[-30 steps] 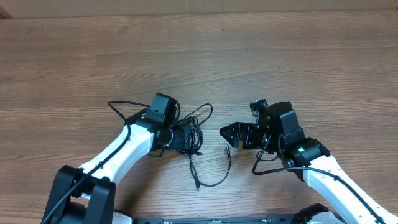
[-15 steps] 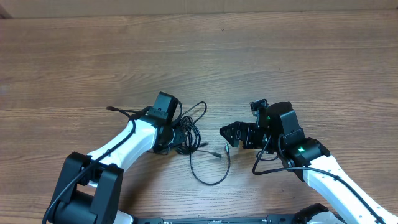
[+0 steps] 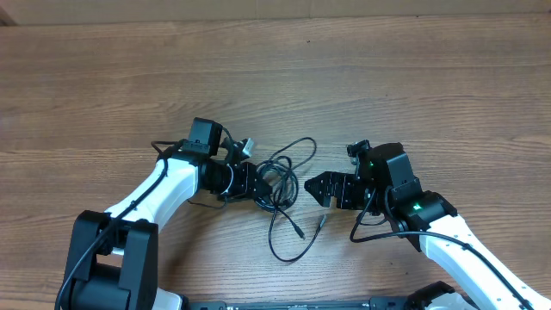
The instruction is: Untangle cables
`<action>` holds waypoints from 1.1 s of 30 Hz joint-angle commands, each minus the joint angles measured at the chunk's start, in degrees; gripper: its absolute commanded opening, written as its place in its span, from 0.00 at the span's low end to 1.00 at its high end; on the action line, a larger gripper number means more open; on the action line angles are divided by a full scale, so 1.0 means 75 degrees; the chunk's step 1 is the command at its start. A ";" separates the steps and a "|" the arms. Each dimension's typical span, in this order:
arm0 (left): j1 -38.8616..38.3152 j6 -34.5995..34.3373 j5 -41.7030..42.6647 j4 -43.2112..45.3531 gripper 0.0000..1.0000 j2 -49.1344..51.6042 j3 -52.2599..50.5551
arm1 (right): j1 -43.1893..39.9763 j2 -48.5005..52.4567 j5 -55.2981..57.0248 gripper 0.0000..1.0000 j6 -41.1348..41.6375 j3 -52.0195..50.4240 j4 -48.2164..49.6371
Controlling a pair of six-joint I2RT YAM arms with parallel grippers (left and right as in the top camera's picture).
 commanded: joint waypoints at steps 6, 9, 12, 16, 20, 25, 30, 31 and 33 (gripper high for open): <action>-0.0085 0.0810 0.1990 0.0187 0.04 -0.0178 0.0187 | -0.0009 -0.0006 -0.0210 0.92 0.0003 0.0119 0.0481; -0.0207 0.0816 0.2101 0.0227 0.05 -0.0178 0.0187 | -0.0009 0.0000 -0.0204 0.91 0.0003 0.0119 0.0787; -0.0326 0.0813 0.2107 0.0245 0.04 -0.0178 0.0187 | -0.0009 0.0064 -0.0210 0.90 0.0003 0.0119 0.1084; -0.0478 0.0813 0.2107 0.0245 0.04 -0.0178 0.0187 | -0.0009 0.0280 -0.0163 0.87 0.0003 0.0119 0.1241; -0.0627 0.0831 0.2101 0.0245 0.04 -0.0178 0.0187 | -0.0009 0.0670 0.0385 0.81 0.0003 0.0119 0.1291; -0.0737 0.1166 0.2104 0.0227 0.04 -0.0178 0.0187 | -0.0009 0.0953 0.0452 0.81 0.0003 0.0119 0.1550; -0.0871 0.1396 0.2101 0.0195 0.04 -0.0178 0.0187 | -0.0009 0.0973 0.0452 0.81 0.0003 0.0119 0.1848; -0.0903 0.1396 0.2101 0.0195 0.04 -0.0178 0.0187 | -0.0009 0.0973 0.0452 0.81 0.0003 0.0119 0.1891; -0.0956 0.1393 0.2104 0.0204 0.04 -0.0178 0.0187 | -0.0009 0.0973 0.0460 0.82 0.0003 0.0119 0.1964</action>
